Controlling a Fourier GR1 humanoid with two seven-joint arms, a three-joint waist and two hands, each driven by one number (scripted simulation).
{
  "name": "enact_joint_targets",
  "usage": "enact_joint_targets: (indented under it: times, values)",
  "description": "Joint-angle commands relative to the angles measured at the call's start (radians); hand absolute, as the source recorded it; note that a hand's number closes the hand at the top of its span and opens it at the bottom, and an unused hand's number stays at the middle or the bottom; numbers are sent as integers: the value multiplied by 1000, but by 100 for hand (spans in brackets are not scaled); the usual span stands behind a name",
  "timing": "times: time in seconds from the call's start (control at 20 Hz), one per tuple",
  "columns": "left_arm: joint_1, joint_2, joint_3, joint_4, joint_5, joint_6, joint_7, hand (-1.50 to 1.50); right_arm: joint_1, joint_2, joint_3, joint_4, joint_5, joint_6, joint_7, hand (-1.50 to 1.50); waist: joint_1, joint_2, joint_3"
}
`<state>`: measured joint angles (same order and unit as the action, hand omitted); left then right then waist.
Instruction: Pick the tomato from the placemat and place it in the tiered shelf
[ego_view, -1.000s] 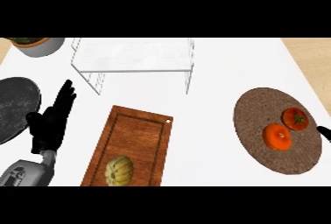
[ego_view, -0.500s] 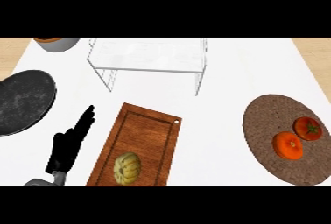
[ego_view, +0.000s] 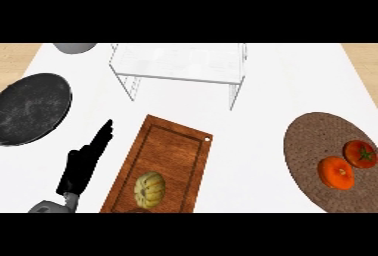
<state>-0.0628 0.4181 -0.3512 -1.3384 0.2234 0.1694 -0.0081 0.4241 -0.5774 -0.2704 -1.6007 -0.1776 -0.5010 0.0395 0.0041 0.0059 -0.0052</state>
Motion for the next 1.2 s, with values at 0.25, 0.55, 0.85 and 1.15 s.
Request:
enact_joint_targets:
  times: [0.25,0.55,0.85,1.15]
  values:
    - [-28,-9,-14,-25,1,-27,29,0,83,-310,130,26,352,-49,578,-150,47,12,-3]
    - [-20,0,8,10,-6,-49,9,0,-230,-369,294,-60,500,67,1030,-150,41,2,3]
    - [-19,-67,-3,66,-58,-12,-39,0,-508,-228,441,85,568,191,1187,-150,26,0,4]
    - [-49,-19,46,1,-29,-59,56,0,-652,-130,440,214,598,241,1252,-150,15,-3,5]
